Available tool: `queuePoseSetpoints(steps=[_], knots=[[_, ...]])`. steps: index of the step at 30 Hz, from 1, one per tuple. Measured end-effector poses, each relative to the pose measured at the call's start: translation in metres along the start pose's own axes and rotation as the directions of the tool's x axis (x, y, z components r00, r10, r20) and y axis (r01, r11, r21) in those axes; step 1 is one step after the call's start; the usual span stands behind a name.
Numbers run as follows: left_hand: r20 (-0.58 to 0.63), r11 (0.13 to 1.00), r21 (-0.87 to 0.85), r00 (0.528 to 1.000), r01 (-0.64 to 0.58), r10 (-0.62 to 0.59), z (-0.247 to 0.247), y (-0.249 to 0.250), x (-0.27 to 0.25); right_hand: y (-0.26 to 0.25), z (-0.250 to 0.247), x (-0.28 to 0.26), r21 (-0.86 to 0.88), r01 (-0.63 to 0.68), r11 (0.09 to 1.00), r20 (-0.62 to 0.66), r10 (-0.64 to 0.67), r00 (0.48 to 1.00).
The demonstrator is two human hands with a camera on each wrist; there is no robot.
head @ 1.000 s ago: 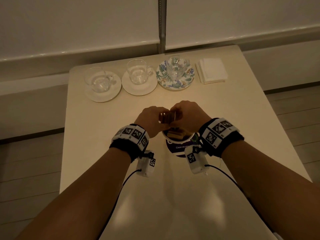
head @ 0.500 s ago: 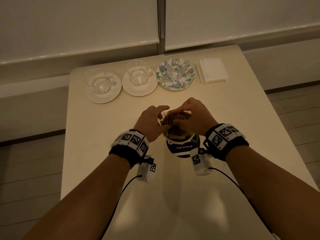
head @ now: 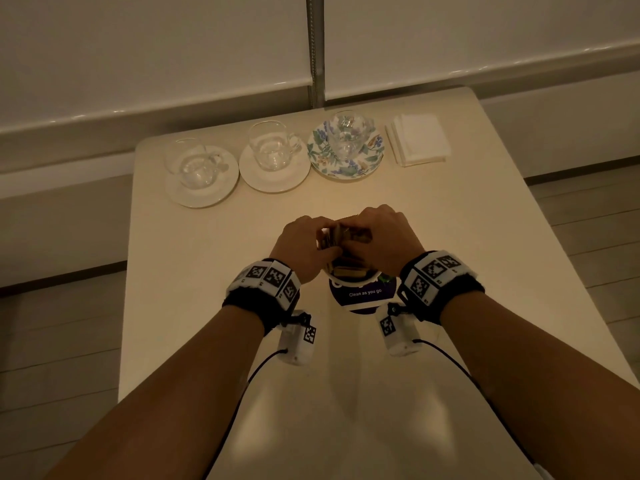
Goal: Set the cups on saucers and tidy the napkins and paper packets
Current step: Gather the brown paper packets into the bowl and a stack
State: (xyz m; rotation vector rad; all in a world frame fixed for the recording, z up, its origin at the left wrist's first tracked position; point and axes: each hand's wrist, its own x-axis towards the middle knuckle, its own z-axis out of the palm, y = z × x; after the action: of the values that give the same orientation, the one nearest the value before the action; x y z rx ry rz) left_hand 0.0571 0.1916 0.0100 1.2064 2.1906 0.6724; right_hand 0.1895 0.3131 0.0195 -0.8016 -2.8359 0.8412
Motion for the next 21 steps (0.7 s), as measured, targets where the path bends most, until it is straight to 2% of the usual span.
queuePoseSetpoints(steps=[4,6,8,11,14,17,21], knots=[[-0.043,1.0,-0.009,0.999,-0.029,0.028,0.0,-0.002,-0.002,0.021,-0.009,-0.004,0.304,-0.157,0.94,-0.08,0.19,0.979],[-0.047,0.998,-0.032,0.997,-0.055,0.054,0.002,0.001,-0.003,0.027,-0.012,-0.007,0.349,-0.204,0.915,-0.004,0.219,0.976],[-0.03,0.996,0.002,0.996,-0.086,0.086,0.006,0.005,-0.002,0.028,-0.013,-0.01,0.344,-0.195,0.918,0.069,0.182,0.981],[-0.007,0.995,0.071,0.997,-0.074,0.074,0.011,0.011,0.007,0.026,-0.009,-0.015,0.305,-0.132,0.943,0.041,0.126,0.991],[-0.023,0.989,0.119,0.996,-0.083,0.086,0.01,0.013,0.013,0.026,-0.007,-0.017,0.277,-0.184,0.943,0.061,0.174,0.983],[-0.054,0.994,0.059,0.994,-0.094,0.097,0.01,0.011,0.012,0.026,-0.008,-0.017,0.23,-0.222,0.947,0.123,0.198,0.973],[-0.086,0.998,0.057,0.996,-0.015,0.02,0.01,0.009,0.009,0.025,-0.009,-0.016,0.207,-0.189,0.96,0.016,0.19,0.982]])
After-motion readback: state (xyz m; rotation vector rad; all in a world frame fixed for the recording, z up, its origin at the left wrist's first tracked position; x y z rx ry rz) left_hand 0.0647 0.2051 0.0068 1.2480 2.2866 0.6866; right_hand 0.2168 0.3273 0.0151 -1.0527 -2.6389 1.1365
